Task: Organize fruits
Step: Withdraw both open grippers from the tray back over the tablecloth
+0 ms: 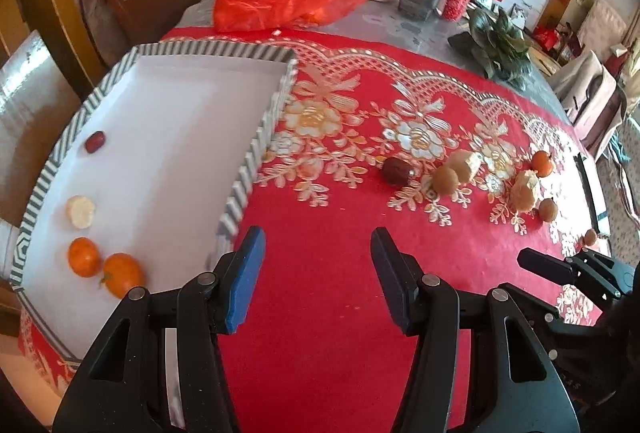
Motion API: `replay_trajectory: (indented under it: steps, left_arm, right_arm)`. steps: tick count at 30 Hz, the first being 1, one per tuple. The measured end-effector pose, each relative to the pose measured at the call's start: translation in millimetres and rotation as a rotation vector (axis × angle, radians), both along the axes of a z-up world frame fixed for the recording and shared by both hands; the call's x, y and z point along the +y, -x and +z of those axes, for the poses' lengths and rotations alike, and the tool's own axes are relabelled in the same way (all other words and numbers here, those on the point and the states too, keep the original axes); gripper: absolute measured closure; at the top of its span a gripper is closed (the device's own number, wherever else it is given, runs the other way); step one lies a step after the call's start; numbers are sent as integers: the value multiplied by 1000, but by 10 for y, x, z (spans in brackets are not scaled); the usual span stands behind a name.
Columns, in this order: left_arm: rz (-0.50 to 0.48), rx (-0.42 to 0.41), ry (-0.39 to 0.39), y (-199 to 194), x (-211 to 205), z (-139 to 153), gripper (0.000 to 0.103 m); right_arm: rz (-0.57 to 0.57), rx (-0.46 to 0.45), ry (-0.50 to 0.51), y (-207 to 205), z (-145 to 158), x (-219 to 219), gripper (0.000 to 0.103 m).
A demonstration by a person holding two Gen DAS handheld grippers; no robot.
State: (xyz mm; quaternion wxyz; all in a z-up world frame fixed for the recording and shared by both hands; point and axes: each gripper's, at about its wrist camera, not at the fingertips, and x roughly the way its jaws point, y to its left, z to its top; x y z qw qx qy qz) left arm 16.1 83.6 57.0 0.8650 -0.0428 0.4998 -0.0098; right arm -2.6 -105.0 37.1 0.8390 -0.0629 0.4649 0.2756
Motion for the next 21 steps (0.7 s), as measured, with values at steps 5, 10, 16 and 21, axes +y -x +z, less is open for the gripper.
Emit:
replay_trajectory:
  steps: [5,10,16,21]
  left_arm:
    - [-1,6,-1,-62,-96,-32,48]
    - [11,16,-4,-135,-146,-71,48]
    - [39,38,20,-294,-155,-110,48]
    - [76,73,75,-545,-171,-154,48]
  right_arm:
    - [-7,7,2,-11,-21,-74,64]
    - [-9,9,-4,-36,-36,-131,64]
    - [-6,15,-6,-65,-63,-172,64]
    - [-2,17,-9,-83,-72,-203,63]
